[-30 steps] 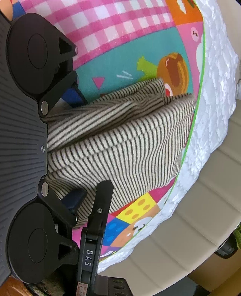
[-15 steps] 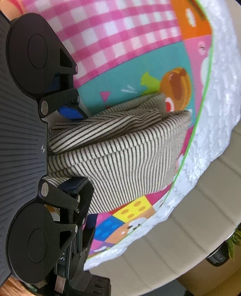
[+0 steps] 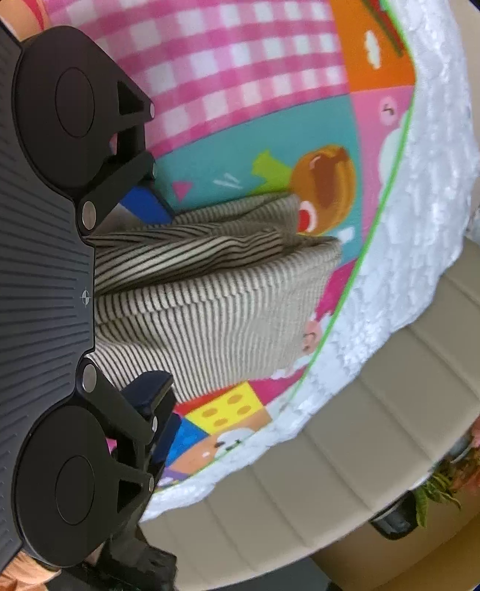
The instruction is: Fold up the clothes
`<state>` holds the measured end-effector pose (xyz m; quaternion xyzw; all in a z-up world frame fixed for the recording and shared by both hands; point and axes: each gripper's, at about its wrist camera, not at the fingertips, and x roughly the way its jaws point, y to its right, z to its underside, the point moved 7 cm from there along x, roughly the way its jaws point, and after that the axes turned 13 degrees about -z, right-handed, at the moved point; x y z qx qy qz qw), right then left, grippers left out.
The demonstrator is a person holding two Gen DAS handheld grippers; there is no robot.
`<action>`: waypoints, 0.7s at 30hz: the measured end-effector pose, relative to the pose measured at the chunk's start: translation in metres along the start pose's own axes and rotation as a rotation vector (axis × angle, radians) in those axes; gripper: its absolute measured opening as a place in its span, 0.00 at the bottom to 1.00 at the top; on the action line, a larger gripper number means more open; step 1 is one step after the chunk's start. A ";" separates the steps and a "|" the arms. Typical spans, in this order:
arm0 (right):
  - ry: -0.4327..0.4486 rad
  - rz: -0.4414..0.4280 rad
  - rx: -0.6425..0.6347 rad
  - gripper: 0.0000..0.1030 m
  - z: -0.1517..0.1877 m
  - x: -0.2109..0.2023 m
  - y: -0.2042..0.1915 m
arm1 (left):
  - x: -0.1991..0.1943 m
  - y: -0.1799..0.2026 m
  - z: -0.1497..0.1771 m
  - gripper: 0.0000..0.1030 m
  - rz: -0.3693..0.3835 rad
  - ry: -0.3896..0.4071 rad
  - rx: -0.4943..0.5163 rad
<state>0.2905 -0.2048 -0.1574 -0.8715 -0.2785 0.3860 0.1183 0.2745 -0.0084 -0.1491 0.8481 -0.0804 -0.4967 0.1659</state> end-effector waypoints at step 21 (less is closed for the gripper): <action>-0.044 -0.119 0.097 0.89 0.006 0.035 -0.001 | 0.016 0.002 0.019 0.91 0.019 -0.064 0.053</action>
